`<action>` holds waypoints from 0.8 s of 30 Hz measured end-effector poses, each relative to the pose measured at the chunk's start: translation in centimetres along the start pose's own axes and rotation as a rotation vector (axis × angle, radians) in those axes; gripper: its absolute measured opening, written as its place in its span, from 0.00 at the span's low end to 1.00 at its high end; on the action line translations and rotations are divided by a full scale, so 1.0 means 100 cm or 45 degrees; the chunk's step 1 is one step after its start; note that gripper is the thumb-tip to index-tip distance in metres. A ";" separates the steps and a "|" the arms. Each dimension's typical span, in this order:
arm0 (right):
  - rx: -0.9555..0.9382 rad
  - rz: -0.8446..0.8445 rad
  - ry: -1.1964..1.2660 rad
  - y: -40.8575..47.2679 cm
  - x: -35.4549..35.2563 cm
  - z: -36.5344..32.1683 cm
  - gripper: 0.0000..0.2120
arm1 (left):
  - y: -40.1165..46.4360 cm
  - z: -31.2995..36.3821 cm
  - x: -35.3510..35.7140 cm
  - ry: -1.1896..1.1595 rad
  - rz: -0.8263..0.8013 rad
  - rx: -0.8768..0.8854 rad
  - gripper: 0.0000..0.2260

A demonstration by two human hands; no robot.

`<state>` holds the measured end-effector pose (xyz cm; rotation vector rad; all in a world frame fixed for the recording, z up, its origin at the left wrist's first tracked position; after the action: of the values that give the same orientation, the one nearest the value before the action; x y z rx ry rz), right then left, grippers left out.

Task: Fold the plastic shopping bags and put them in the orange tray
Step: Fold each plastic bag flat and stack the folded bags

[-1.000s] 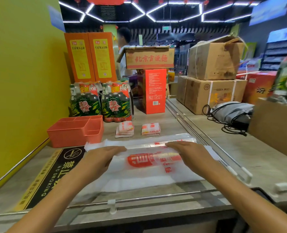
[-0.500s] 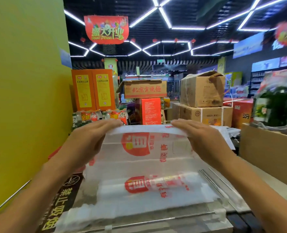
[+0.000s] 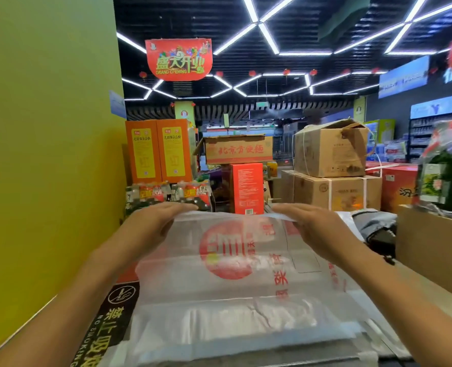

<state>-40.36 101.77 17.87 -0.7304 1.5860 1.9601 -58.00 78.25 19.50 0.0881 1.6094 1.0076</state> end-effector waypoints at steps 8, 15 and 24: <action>0.117 -0.594 0.190 -0.057 0.155 0.011 0.21 | -0.054 -0.036 0.155 -0.126 -0.491 -0.184 0.28; 0.064 -0.915 0.413 -0.112 0.226 0.010 0.18 | -0.107 -0.067 0.240 -0.131 -0.787 -0.237 0.20; 0.119 -1.104 0.564 -0.117 0.213 -0.019 0.29 | -0.112 -0.041 0.229 -0.229 -0.976 -0.089 0.25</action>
<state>-47.65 103.29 -5.33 -1.5656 1.2325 1.1248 -63.80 81.66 -5.41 -0.4453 1.2721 0.4379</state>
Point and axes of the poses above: each hand's wrist, its own y-axis towards the middle knuckle, its own x-axis out of the palm, z = x × y, the point moved 9 cm from there along y, towards the middle knuckle, and after that the axes turned 12 degrees about -x, right-handed, at the moved point
